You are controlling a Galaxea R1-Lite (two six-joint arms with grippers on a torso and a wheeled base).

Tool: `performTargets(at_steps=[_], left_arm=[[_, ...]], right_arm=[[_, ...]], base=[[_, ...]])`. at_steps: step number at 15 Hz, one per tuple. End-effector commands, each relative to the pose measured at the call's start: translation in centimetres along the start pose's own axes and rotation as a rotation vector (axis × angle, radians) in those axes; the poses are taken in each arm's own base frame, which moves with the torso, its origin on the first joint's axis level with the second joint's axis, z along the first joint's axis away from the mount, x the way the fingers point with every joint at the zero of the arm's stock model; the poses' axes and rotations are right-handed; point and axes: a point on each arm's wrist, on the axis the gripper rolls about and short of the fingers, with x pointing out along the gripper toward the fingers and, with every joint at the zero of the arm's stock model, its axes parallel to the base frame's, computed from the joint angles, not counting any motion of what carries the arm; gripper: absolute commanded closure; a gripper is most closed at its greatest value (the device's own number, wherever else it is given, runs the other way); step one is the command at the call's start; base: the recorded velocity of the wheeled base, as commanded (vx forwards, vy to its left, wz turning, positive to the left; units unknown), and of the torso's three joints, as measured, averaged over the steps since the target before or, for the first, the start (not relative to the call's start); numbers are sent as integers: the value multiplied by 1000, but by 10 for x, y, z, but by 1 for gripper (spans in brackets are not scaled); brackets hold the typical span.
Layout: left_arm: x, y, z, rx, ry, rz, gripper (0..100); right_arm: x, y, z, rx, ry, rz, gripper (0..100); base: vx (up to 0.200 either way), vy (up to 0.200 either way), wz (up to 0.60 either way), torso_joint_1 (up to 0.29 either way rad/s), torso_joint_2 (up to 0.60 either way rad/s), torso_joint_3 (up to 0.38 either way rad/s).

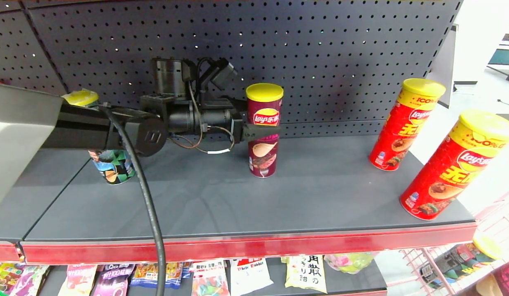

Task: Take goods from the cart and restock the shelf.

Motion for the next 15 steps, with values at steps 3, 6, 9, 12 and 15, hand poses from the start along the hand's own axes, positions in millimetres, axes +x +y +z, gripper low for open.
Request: performTargets(at_steps=[3, 6, 9, 12, 15], left_arm=[[4, -1, -2, -7, 3, -8, 100], [7, -4, -2, -15, 2, -19, 100], [6, -8, 2, -14, -3, -27, 100], [-6, -17, 14, -12, -17, -38, 100], [-31, -46, 25, -32, -10, -52, 100]], right_arm=[[0, 0, 0, 0, -1, 1, 100], [0, 0, 0, -1, -2, 0, 100], [0, 0, 0, -1, -2, 0, 100], [0, 0, 1, -1, -2, 2, 100], [0, 0, 1, 1, -4, 2, 100]], base=[[0, 0, 0, 0, 0, 0], [0, 0, 0, 0, 0, 0], [0, 0, 0, 0, 0, 0], [0, 0, 0, 0, 0, 0], [0, 0, 0, 0, 0, 0]])
